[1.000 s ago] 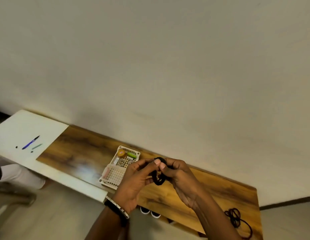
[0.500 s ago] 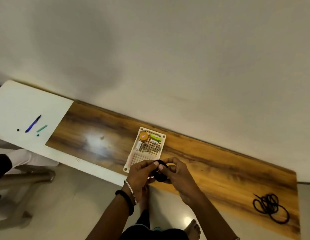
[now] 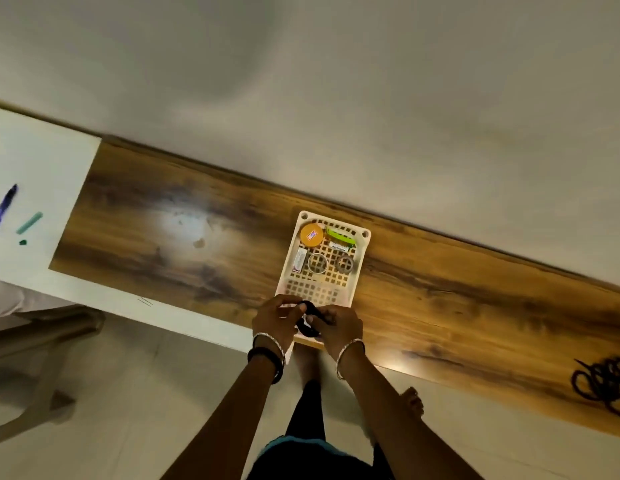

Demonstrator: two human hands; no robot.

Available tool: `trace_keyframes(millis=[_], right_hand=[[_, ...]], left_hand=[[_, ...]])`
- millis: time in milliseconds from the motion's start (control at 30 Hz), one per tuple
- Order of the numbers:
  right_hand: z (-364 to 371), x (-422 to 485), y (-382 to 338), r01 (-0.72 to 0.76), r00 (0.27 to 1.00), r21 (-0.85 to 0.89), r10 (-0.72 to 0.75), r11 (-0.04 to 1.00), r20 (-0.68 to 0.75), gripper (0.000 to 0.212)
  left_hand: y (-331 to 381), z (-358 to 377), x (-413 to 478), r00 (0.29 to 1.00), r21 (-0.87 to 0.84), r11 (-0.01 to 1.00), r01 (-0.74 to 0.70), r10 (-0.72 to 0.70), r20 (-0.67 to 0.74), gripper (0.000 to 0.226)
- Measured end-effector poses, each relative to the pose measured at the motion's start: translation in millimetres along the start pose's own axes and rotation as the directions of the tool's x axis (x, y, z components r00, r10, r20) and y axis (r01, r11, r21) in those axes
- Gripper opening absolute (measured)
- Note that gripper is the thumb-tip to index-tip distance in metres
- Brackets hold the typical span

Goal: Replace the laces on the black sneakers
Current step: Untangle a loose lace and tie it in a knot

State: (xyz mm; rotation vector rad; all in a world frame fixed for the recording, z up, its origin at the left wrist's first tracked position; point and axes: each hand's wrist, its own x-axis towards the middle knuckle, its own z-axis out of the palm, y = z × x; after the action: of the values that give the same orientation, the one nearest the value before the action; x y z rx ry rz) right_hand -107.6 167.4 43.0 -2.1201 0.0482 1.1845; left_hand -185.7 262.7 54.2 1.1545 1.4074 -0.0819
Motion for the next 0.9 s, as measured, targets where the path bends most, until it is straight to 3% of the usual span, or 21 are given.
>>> trace_keyframes(millis=[167, 333, 633, 900], right_hand=[[33.2, 39.5, 10.4, -0.143, 0.989, 0.097, 0.147, 0.985, -0.035, 0.007], [54.7, 62.8, 16.0, -0.212, 0.971, 0.083, 0.22, 0.974, -0.095, 0.021], [72.0, 72.9, 2.7, -0.27, 0.943, 0.01, 0.267, 0.963, -0.197, 0.032], [69.5, 62.4, -1.8, -0.242, 0.963, -0.194, 0.21, 0.951, -0.17, 0.034]], left_hand=[[-9.6, 3.4, 36.7, 0.995, 0.207, 0.976, -0.059, 0.074, -0.066, 0.015], [-19.6, 0.0, 45.1, 0.958, 0.423, 0.9, -0.107, 0.208, -0.199, 0.018], [-40.5, -14.2, 52.0, 0.934, 0.406, 0.896, -0.18, 0.285, -0.214, 0.014], [-31.9, -12.9, 47.9, 0.935, 0.394, 0.894, -0.213, 0.304, -0.183, 0.009]])
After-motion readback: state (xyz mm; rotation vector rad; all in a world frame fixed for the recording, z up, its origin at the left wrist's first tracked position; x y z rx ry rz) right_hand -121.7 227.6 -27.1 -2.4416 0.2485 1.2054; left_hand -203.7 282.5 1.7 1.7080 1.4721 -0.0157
